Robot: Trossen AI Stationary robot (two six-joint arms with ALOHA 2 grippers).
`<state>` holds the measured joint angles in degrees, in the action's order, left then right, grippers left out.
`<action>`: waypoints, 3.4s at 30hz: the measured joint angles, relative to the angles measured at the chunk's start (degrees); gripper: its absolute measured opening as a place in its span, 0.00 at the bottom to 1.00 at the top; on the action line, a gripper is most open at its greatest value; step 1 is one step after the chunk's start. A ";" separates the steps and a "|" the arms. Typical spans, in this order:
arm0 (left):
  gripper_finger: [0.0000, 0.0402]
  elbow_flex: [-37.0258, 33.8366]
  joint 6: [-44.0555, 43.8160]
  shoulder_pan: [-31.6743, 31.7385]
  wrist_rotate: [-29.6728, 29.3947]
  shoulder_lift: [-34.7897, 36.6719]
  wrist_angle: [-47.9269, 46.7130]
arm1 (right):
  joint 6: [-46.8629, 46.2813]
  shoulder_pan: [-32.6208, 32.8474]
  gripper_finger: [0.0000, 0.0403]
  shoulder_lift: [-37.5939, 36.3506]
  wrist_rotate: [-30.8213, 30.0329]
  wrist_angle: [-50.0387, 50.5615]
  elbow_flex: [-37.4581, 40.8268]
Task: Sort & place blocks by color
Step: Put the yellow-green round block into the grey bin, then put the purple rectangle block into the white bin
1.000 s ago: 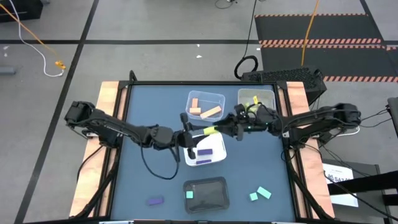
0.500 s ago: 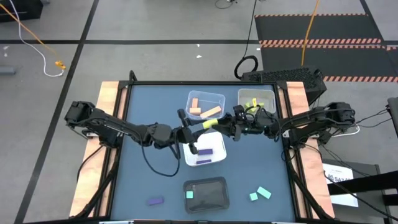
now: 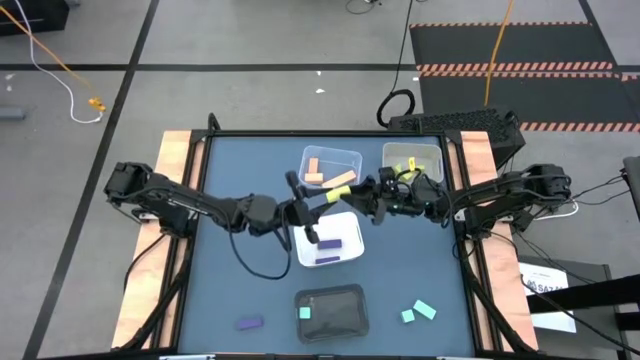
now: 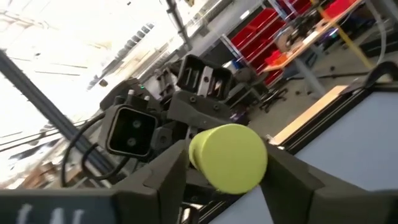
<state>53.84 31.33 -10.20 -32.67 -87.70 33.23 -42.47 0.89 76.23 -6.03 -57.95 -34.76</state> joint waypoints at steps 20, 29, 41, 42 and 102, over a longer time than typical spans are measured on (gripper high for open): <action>0.61 -0.02 -7.86 0.01 -6.37 -0.11 1.23 | 6.87 -1.18 0.28 0.00 -1.39 1.87 -0.09; 0.69 -0.02 -11.15 -2.63 -20.95 -0.09 0.35 | 11.30 -10.24 0.28 -5.10 -1.15 14.45 -0.04; 0.70 -0.02 -52.06 -5.78 -21.41 -0.04 -18.44 | 12.99 -21.21 0.28 -12.10 14.75 11.91 -0.04; 0.70 -0.02 -55.46 -5.95 -21.36 -0.04 -20.92 | 13.89 -21.78 0.28 -12.42 15.20 13.83 -0.04; 0.40 4.12 -99.27 -43.40 31.17 -10.97 -57.33 | 22.58 -33.20 0.50 -25.44 -16.19 90.35 -0.02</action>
<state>57.96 -67.94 -53.60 -1.50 -98.67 -24.09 -19.90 -32.32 50.78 -22.22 32.40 -34.79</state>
